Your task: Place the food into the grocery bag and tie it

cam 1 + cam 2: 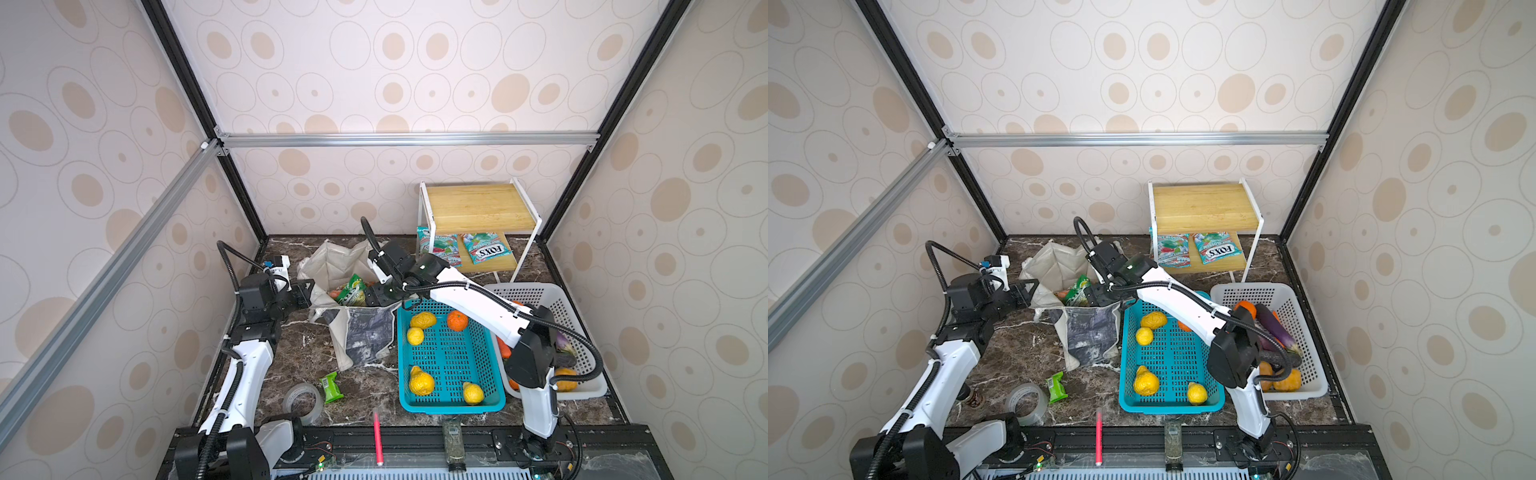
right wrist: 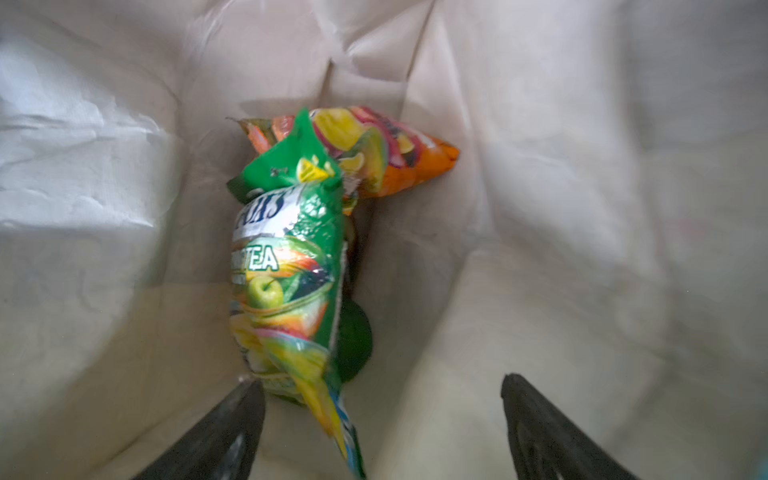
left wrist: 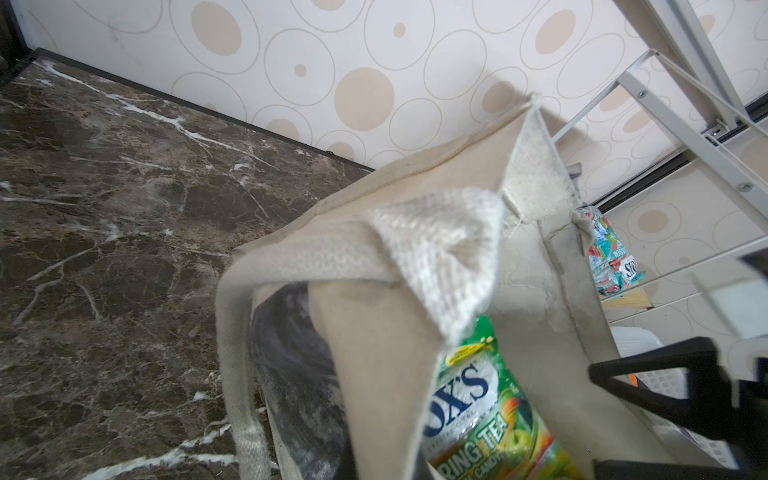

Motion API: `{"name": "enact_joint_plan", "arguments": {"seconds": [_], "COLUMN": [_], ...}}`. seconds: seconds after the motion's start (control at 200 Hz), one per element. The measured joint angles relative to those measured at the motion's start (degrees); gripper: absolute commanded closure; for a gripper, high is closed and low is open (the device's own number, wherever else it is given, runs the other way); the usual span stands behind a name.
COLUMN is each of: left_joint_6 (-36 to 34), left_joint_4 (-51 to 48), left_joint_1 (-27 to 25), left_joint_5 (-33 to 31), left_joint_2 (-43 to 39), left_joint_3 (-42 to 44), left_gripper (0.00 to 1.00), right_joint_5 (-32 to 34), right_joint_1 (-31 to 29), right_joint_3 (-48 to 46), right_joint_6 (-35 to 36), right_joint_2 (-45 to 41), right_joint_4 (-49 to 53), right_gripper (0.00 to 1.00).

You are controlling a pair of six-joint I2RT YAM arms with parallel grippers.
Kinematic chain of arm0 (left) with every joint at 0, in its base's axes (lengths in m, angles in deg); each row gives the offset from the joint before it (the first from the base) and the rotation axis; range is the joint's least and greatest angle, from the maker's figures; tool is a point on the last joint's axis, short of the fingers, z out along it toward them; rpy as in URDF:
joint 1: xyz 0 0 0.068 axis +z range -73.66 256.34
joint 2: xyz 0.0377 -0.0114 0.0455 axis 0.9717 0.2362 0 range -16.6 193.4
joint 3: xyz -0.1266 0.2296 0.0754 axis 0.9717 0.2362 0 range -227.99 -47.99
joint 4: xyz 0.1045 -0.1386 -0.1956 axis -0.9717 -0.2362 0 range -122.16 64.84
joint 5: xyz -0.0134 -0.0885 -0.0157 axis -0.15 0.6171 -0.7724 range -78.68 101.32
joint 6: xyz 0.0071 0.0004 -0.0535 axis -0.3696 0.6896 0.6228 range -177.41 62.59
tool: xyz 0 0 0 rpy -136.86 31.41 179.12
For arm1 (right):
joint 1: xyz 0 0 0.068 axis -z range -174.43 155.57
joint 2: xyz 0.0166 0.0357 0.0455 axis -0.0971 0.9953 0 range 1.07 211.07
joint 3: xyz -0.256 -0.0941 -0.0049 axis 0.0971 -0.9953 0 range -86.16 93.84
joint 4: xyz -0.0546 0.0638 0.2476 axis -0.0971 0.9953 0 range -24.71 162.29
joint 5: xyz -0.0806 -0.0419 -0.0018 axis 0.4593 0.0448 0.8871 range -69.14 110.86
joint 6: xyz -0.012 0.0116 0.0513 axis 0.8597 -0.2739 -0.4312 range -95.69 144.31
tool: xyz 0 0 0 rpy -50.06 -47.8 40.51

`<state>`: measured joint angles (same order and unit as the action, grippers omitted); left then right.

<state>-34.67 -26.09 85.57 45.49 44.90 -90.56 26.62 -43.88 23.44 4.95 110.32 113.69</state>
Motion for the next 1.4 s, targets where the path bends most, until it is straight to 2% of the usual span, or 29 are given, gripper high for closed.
{"name": "enact_joint_plan", "arguments": {"seconds": [0.12, 0.23, 0.345, 0.515, 0.56, 0.655, 0.705, 0.815, 0.94, 0.99, 1.185, 1.4], "left_joint_6": [0.0, 0.0, 0.0, 0.0, 0.0, 0.0, 0.0, 1.1, 3.4, 4.0, 4.9, 4.8], "left_joint_4": [0.0, 0.0, 0.0, 0.0, 0.0, 0.0, 0.1, 1.2, 2.3, 2.1, -2.5, -9.3], "left_joint_1": [0.0, 0.0, 0.0, 0.0, 0.0, 0.0, 0.0, 0.0, -0.1, -0.2, -0.4, -0.7], "left_joint_5": [0.0, -0.1, -0.1, -0.2, -0.2, -0.2, -0.2, 0.2, 1.0, 1.4, 1.4, -0.8], "left_joint_2": [0.0, 0.0, 0.0, 0.0, 0.0, 0.0, 0.0, 0.0, 0.4, 1.0, 3.1, 7.2], "left_joint_3": [0.0, 0.0, 0.0, 0.0, 0.0, 0.0, 0.0, 0.2, 0.2, -0.4, -7.1, -21.0], "left_gripper": [1.0, 1.0, 1.0, 1.0, 1.0, 1.0, 1.0, 1.0, 1.0, 1.0, 1.0, 1.0], "right_joint_5": [2.4, 1.3, -2.1, -7.1, -8.5, -10.6, -11.1, -11.3, -12.2, -12.1, -10.0, -8.0], "right_joint_1": [2.7, 7.2, 11.0, 11.2, 11.2, 11.2, 11.1, 10.2, 8.3, 7.5, 5.9, 5.8], "right_joint_3": [-8.9, -15.1, -20.4, -27.9, -29.5, -31.5, -32.7, -37.1, -37.6, -37.1, -34.7, -23.6], "right_joint_6": [-2.9, -5.6, -8.4, -12.1, -13.2, -16.0, -16.9, -20.4, -21.2, -20.7, -18.3, -11.3], "right_joint_2": [-11.4, -18.0, -18.8, -16.5, -15.8, -14.9, -14.8, -15.3, -15.0, -14.9, -15.8, -17.8], "right_joint_4": [-3.4, -7.5, -11.7, -17.7, -19.7, -23.6, -26.2, -34.2, -37.9, -38.8, -38.8, -32.2], "right_gripper": [0.0, 0.0, 0.01, 0.06, 0.12, 0.3, 0.45, 0.64, 0.91, 0.99, 1.0, 1.0]}}
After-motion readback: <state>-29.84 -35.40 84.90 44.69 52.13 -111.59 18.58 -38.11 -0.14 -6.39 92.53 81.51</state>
